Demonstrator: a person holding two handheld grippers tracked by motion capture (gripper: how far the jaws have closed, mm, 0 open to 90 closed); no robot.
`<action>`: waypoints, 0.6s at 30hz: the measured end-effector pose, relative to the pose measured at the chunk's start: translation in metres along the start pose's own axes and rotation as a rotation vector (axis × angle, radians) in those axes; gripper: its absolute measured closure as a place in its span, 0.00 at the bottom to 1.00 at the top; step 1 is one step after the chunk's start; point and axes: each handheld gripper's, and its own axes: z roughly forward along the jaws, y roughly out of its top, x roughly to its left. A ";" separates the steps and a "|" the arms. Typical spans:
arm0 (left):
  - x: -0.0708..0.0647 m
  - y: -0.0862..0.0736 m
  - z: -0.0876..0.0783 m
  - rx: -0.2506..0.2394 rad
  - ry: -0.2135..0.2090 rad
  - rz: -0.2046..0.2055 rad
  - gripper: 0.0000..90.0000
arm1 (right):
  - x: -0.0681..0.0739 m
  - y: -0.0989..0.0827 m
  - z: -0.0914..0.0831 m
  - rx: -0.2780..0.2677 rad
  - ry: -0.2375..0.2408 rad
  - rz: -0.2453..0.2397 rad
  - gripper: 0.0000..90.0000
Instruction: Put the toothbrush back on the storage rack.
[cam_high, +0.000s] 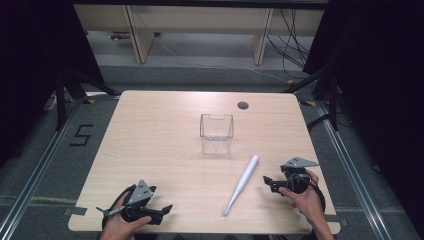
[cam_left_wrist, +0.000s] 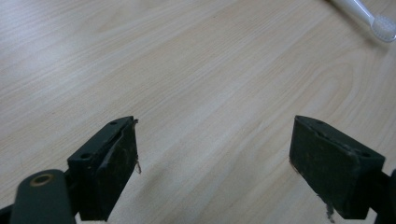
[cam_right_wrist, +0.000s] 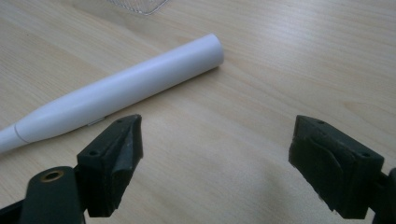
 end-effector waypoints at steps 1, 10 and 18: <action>0.000 0.000 0.000 -0.001 0.000 0.003 0.17 | 0.000 0.000 0.000 0.000 0.000 0.000 0.20; 0.001 0.000 0.000 -0.001 0.005 0.012 0.17 | 0.003 0.003 0.002 -0.034 0.018 -0.014 0.20; -0.001 0.000 0.000 0.001 0.007 -0.011 0.17 | 0.010 0.012 0.003 -0.032 0.006 -0.007 0.23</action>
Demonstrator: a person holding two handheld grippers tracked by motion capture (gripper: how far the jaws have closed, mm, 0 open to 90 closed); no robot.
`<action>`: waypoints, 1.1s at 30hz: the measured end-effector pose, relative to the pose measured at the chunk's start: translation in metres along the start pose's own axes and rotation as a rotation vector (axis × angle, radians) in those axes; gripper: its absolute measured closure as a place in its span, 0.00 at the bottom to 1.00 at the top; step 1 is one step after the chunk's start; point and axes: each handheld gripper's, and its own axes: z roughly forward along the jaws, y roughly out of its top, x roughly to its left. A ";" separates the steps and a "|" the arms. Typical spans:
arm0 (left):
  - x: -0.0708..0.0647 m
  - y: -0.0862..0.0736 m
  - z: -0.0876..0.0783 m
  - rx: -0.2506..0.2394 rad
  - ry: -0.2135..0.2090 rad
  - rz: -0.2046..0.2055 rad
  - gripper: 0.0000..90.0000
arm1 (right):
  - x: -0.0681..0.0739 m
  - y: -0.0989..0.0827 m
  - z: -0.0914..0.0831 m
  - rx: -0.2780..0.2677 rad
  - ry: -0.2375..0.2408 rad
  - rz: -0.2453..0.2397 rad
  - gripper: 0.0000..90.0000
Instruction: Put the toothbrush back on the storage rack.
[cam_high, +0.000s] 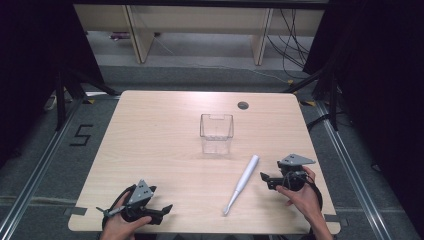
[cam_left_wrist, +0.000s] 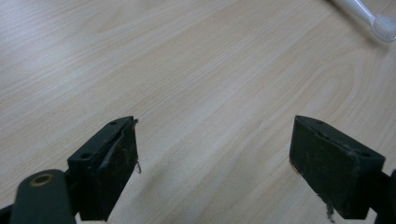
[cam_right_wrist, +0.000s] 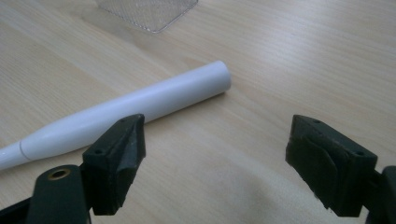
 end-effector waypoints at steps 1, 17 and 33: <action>0.000 0.000 0.000 -0.003 0.001 0.003 0.17 | -0.003 0.002 0.001 -0.006 0.008 -0.035 0.24; 0.001 0.000 0.001 -0.010 -0.003 0.002 0.17 | 0.004 0.024 0.005 -0.013 0.017 -0.069 0.64; 0.000 -0.001 0.002 -0.015 -0.008 -0.018 0.17 | 0.010 0.045 0.032 -0.001 0.066 -0.162 0.97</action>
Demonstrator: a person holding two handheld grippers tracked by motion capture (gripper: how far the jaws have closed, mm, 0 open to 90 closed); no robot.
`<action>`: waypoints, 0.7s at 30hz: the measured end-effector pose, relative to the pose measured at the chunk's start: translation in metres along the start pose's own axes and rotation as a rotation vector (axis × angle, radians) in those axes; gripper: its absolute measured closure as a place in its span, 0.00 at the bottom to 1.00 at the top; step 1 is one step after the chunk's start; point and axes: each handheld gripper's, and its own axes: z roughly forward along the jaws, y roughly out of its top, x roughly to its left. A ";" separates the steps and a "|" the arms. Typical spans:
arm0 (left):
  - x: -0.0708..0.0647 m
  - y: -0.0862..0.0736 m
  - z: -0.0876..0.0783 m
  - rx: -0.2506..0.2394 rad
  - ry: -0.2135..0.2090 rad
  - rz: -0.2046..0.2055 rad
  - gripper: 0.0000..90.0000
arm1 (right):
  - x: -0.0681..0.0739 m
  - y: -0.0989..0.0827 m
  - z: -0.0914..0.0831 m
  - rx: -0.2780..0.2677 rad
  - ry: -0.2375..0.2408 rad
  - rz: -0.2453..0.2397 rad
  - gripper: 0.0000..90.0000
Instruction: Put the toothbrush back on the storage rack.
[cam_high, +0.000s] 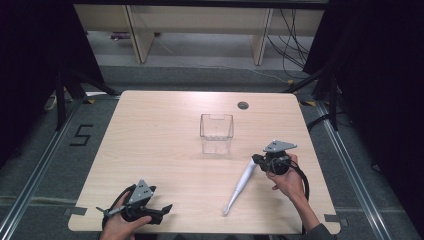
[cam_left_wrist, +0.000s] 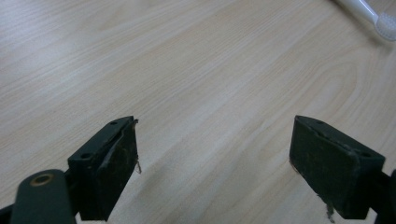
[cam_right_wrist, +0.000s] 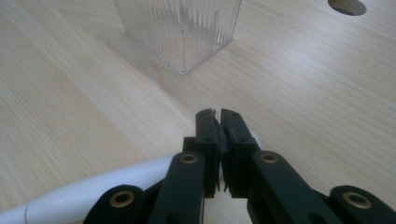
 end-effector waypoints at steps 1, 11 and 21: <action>0.000 0.000 0.000 -0.001 0.002 0.000 0.17 | 0.002 0.000 0.002 0.006 0.007 0.027 1.00; 0.000 0.000 0.000 0.001 0.002 -0.001 0.17 | -0.002 0.007 0.018 0.070 0.012 0.014 1.00; 0.001 0.000 -0.001 0.009 0.007 0.010 0.17 | -0.005 0.008 0.030 0.116 0.015 -0.003 1.00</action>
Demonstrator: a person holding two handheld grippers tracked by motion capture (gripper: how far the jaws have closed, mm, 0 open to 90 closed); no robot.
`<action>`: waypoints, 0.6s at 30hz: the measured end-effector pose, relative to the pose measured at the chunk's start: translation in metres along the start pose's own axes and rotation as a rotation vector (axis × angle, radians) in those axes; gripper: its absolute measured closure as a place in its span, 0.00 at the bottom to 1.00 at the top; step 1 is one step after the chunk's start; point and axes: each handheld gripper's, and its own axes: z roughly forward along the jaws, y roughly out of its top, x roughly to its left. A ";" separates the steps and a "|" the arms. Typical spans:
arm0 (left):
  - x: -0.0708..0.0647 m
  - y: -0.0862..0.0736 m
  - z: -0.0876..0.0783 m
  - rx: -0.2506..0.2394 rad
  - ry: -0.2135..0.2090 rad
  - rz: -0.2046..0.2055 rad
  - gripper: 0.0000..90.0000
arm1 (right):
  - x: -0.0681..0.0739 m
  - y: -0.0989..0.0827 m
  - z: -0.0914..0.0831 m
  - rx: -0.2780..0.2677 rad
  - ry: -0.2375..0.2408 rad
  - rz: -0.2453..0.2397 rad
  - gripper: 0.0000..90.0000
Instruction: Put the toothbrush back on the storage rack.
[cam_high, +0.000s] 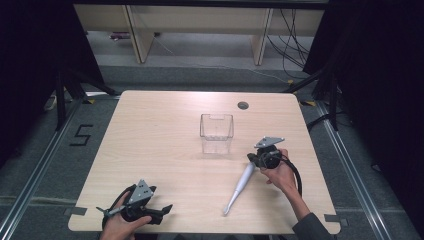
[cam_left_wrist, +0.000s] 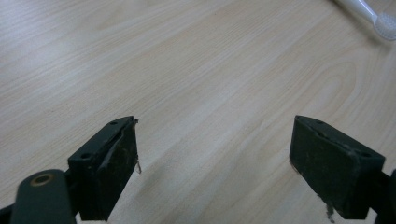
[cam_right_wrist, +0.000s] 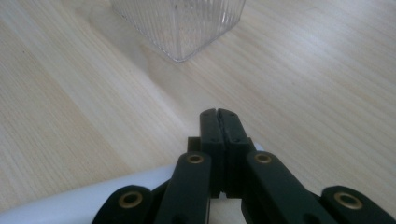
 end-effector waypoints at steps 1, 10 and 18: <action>0.000 0.000 0.001 -0.010 0.005 -0.002 0.17 | -0.001 0.000 0.001 0.003 0.006 -0.005 1.00; 0.000 0.000 0.001 -0.021 -0.008 -0.005 0.17 | -0.001 -0.004 0.000 -0.003 0.008 0.009 1.00; 0.000 -0.001 0.000 -0.009 -0.016 -0.015 0.17 | -0.001 -0.010 -0.003 0.010 0.009 -0.019 1.00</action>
